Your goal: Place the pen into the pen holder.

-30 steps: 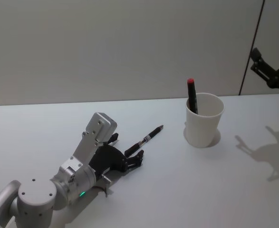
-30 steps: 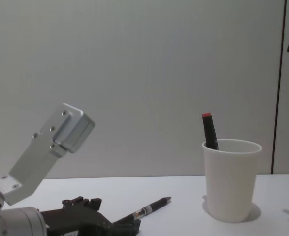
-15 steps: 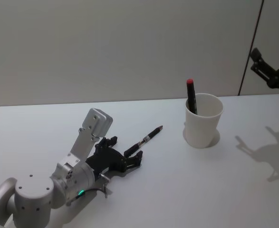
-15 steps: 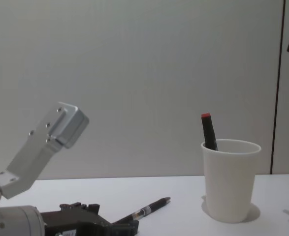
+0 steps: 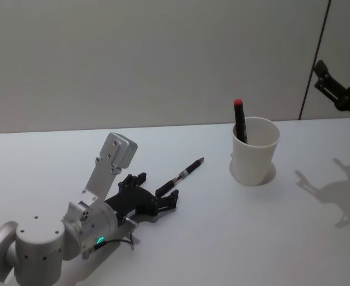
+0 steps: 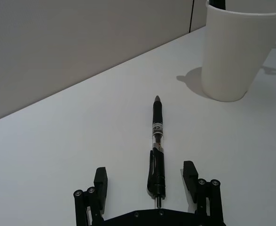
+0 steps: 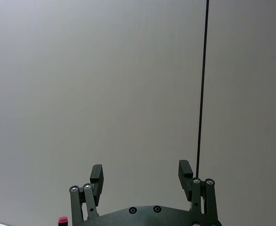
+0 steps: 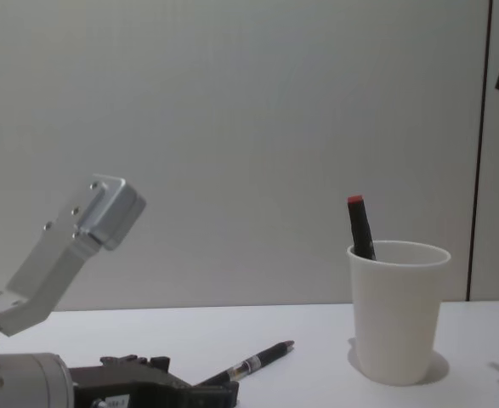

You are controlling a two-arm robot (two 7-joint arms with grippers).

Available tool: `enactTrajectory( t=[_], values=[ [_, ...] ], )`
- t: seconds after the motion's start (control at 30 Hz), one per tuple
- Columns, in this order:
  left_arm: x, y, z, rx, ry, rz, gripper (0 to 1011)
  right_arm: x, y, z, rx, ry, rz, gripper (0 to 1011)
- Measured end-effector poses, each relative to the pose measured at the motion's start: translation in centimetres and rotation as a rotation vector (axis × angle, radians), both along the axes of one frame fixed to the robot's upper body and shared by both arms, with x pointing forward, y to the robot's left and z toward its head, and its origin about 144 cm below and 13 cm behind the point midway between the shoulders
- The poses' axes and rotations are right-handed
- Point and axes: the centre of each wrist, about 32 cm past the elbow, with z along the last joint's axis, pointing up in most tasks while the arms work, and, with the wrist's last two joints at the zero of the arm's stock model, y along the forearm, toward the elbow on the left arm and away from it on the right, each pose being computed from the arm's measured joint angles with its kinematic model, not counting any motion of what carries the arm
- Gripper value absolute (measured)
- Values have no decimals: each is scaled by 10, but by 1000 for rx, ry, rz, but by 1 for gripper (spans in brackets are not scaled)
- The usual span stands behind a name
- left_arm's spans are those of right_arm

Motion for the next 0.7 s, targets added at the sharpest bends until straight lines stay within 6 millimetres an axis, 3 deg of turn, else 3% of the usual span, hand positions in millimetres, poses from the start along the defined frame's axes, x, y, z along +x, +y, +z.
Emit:
enactTrajectory(
  t=[0.7],
  values=[
    [0,1,1,-14,16,4,858,0,0,0,0,0,0,1002]
  ],
)
